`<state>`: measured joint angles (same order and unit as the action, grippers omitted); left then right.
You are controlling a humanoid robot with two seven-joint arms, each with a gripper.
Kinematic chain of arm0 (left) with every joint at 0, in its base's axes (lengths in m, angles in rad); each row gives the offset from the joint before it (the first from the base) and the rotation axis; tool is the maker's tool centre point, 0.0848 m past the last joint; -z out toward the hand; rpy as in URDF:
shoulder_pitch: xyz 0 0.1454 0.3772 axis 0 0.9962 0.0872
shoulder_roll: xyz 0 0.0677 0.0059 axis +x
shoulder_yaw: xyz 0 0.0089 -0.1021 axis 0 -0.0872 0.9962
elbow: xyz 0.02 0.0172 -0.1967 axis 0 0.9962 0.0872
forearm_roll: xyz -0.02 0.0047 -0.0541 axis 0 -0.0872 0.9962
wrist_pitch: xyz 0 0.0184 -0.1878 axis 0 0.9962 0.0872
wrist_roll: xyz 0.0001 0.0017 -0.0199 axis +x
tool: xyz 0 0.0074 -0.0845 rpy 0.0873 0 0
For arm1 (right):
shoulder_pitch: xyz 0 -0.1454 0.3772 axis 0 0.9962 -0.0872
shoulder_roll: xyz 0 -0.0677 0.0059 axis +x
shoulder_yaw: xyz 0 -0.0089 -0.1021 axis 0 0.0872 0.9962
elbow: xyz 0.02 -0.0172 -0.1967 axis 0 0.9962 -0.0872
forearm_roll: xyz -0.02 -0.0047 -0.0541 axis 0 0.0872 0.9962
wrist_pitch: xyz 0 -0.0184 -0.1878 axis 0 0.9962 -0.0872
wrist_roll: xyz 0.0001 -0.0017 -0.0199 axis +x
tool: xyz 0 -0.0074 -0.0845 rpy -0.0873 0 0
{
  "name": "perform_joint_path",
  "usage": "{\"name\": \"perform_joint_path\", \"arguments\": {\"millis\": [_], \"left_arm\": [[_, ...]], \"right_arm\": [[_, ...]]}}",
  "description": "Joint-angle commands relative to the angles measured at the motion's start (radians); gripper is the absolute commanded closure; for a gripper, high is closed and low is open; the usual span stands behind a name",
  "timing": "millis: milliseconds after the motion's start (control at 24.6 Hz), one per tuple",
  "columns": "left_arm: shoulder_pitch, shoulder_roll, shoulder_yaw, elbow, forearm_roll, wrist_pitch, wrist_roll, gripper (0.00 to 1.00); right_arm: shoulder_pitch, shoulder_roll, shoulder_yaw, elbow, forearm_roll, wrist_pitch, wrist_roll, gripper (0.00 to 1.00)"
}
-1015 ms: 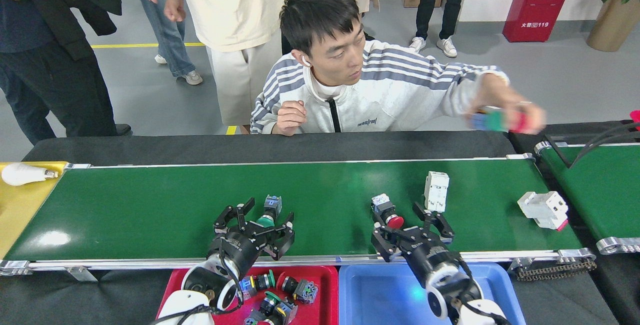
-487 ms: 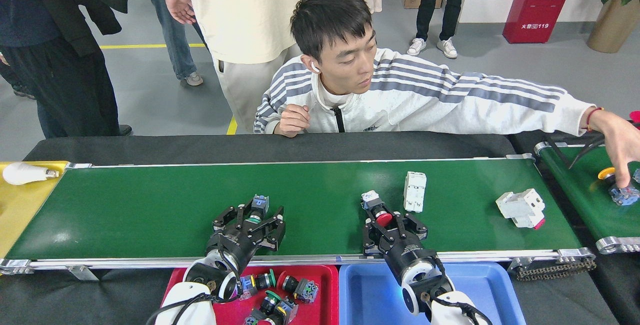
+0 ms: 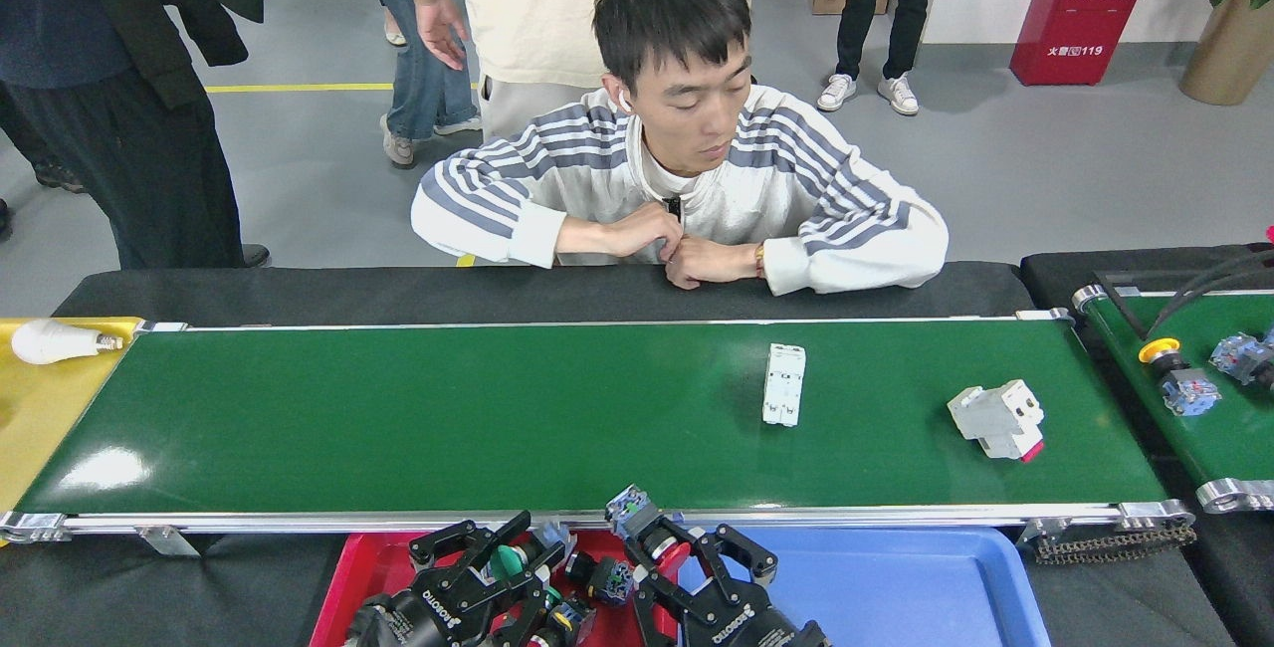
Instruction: Pick switch part from conveyor to tray
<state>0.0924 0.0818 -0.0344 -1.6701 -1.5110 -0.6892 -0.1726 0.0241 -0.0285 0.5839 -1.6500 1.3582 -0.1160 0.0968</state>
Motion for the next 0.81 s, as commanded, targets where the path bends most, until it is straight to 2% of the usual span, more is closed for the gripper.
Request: {"name": "perform_joint_path", "arguments": {"millis": [0,81,162,203,325,406,487,649,771], "left_arm": [[0.006,0.009,0.025,-0.022,0.005,-0.015,0.004,0.00],[0.009,0.001,0.060,-0.020,0.006,-0.006,0.004,0.00],[0.012,-0.008,0.119,-0.017,0.008,0.051,0.004,0.00],[0.016,-0.023,0.175,-0.016,0.012,0.134,0.005,0.00],[0.029,-0.040,0.268,-0.008,0.031,0.266,0.005,0.00],[0.044,-0.040,0.310,-0.005,0.038,0.278,0.005,0.00],[0.066,-0.042,0.307,-0.016,0.038,0.277,0.005,0.00],[0.059,-0.040,0.242,-0.023,0.034,0.277,0.004,0.00],[0.023,-0.048,0.111,-0.040,0.025,0.284,0.001,0.00]], "right_arm": [[-0.006,0.012,0.033,-0.011,0.004,-0.008,-0.003,0.00],[-0.006,0.013,0.040,-0.013,0.004,-0.010,-0.005,0.00],[-0.007,0.013,0.037,-0.014,0.002,-0.011,-0.005,0.00],[-0.006,0.013,0.037,-0.017,0.001,-0.013,-0.005,0.00],[-0.001,0.004,0.013,-0.047,-0.005,-0.011,-0.006,0.00],[0.027,-0.004,-0.121,-0.073,-0.011,-0.005,-0.020,0.00],[0.108,0.013,-0.309,-0.093,-0.011,-0.004,-0.080,0.00],[0.254,0.036,-0.631,-0.093,-0.014,-0.008,-0.200,0.00],[0.249,0.033,-0.710,-0.071,-0.050,-0.007,-0.193,0.00]]}}
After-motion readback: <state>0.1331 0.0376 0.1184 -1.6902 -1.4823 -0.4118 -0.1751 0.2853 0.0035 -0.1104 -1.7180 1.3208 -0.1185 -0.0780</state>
